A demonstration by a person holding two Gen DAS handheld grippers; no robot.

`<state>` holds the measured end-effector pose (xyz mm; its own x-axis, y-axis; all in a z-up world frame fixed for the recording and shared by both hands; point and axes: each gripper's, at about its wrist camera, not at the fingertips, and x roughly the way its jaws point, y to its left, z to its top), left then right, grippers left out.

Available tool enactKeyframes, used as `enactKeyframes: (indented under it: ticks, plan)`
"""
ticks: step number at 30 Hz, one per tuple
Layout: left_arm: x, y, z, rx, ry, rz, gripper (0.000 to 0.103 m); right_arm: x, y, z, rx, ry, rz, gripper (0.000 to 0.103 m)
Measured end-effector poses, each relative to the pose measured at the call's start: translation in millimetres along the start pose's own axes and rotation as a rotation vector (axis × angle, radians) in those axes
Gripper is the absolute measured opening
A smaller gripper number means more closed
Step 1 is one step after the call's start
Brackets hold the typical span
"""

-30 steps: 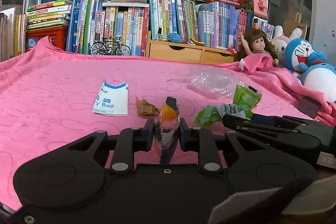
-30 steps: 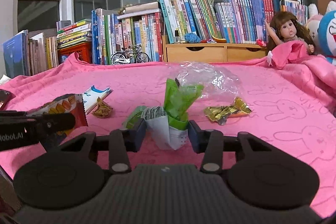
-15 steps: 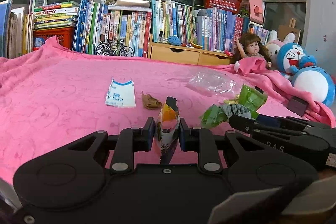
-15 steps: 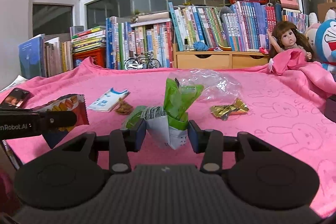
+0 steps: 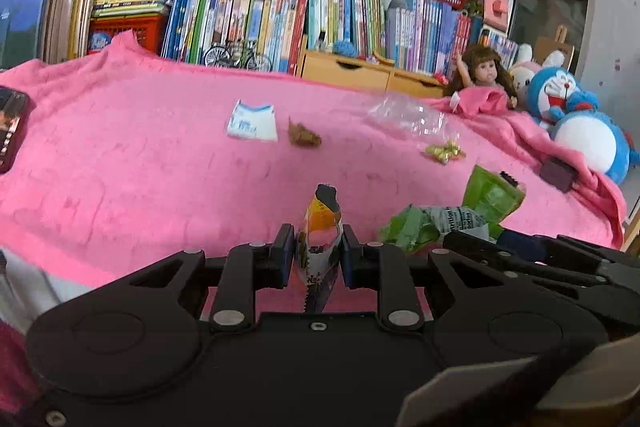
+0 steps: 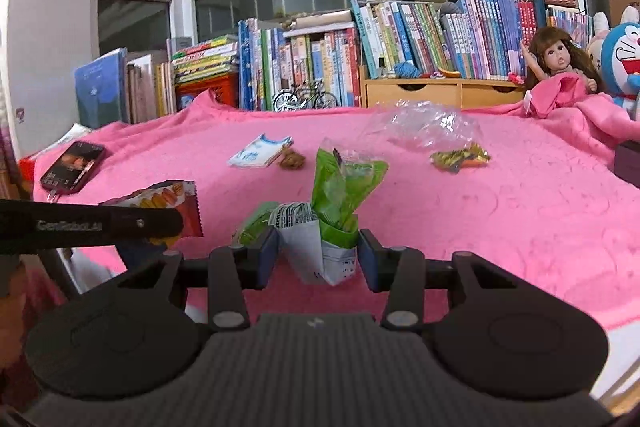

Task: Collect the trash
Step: 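Lift the snack box and green candy toward the table edge with both tools, then lower both tools into the bin and open them to drop the items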

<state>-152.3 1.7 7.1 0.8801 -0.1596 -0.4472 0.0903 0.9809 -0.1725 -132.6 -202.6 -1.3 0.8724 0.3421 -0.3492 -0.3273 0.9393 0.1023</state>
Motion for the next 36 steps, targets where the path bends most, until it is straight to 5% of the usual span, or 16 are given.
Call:
enactKeyframes:
  ticks: [13,29,36]
  plan:
    - [1,6,-47,-0.005,0.194,0.009,0.022,-15,13,-40,0.061,0.130,0.021,0.047]
    - [56,24,-105,-0.044,0.563,0.109,0.023,11,15,-97,0.158,0.402,-0.008,0.047]
    - [70,23,-119,-0.022,0.650,0.117,0.024,20,20,-113,0.151,0.493,-0.011,0.047]
